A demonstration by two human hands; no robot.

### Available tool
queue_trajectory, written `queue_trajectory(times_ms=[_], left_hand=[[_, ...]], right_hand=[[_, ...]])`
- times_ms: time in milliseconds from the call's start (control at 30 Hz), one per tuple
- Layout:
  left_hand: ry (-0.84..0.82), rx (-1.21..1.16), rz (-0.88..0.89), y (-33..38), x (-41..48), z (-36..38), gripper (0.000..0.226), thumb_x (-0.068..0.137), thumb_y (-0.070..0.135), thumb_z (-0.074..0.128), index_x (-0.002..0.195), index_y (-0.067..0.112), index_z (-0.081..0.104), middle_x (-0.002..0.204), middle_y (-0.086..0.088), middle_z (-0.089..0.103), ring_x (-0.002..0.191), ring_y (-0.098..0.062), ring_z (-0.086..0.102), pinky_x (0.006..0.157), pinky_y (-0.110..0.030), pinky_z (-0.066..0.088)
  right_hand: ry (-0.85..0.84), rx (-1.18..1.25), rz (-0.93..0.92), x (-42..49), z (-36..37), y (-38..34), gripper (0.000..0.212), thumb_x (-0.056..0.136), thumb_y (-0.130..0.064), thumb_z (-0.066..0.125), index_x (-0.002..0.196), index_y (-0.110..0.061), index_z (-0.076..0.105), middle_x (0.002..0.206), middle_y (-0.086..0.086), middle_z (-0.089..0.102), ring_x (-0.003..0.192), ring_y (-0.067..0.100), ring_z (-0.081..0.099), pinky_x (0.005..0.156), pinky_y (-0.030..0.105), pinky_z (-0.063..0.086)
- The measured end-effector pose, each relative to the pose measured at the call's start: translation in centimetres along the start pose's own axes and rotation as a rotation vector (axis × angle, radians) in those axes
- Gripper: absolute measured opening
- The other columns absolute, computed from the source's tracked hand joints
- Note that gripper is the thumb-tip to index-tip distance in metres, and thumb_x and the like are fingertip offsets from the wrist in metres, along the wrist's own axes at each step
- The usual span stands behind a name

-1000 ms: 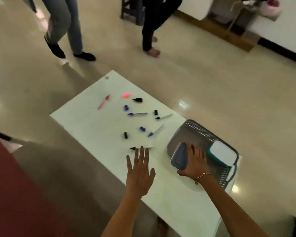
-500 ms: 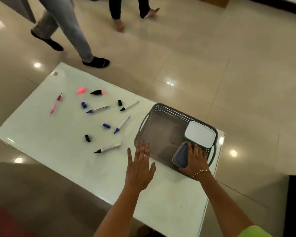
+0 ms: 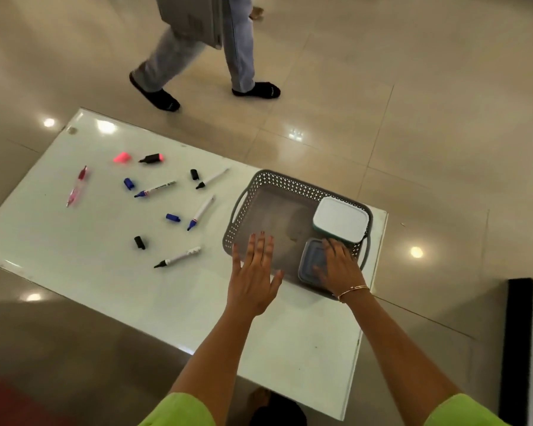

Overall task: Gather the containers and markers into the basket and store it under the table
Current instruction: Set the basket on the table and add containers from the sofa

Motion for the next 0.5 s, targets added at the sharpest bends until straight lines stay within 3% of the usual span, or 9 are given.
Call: queue_trajectory(times_ms=[167,233,367,500], left_hand=[[0.006,0.019,0.032,2.4,-0.6,-1.0,0.070,0.093,0.052,0.022,0.148,0.015,-0.003,0.159,-0.009,0.006,0.147,-0.026,0.001,0.117,-0.055,-0.002],[-0.017,0.016,0.056,3.8,-1.0,-1.3,0.071,0.093,0.053,0.019,0.147,0.016,-0.006,0.160,-0.009,0.002,0.147,-0.026,-0.002,0.116,-0.054,-0.007],[-0.032,0.019,0.094,7.2,-1.2,-1.1,0.070,0.094,0.053,0.019,0.147,0.016,-0.006,0.159,-0.009,-0.001,0.147,-0.026,-0.005,0.115,-0.053,-0.009],[-0.062,-0.015,0.127,11.8,-1.4,-0.6,0.071,0.093,0.056,0.016,0.147,0.016,-0.009,0.159,-0.008,-0.004,0.147,-0.026,-0.008,0.114,-0.051,-0.013]], right_hand=[[0.185,0.048,0.018,-2.2,-2.9,-1.2,0.073,0.087,-0.062,0.027,0.145,-0.017,0.018,0.156,0.009,0.018,0.145,0.028,0.009,0.118,0.046,0.009],[0.200,0.096,0.081,-3.2,-3.6,-1.3,0.079,0.083,-0.067,0.017,0.146,-0.018,0.013,0.157,0.009,0.011,0.145,0.028,0.003,0.119,0.046,0.004],[0.216,0.140,0.149,-5.5,-3.8,0.0,0.080,0.084,-0.069,0.014,0.146,-0.019,0.006,0.158,0.009,0.003,0.146,0.028,-0.002,0.119,0.048,0.004],[0.167,0.105,0.143,-8.1,-3.6,3.2,0.091,0.074,-0.075,-0.006,0.146,-0.019,0.000,0.158,0.010,0.001,0.145,0.028,-0.003,0.117,0.046,0.000]])
Point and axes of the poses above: each hand's wrist, its own x-axis towards the middle knuckle, its own z-axis out of the palm, y = z × x, the point moved 2 cm from there along x, towards the middle knuckle
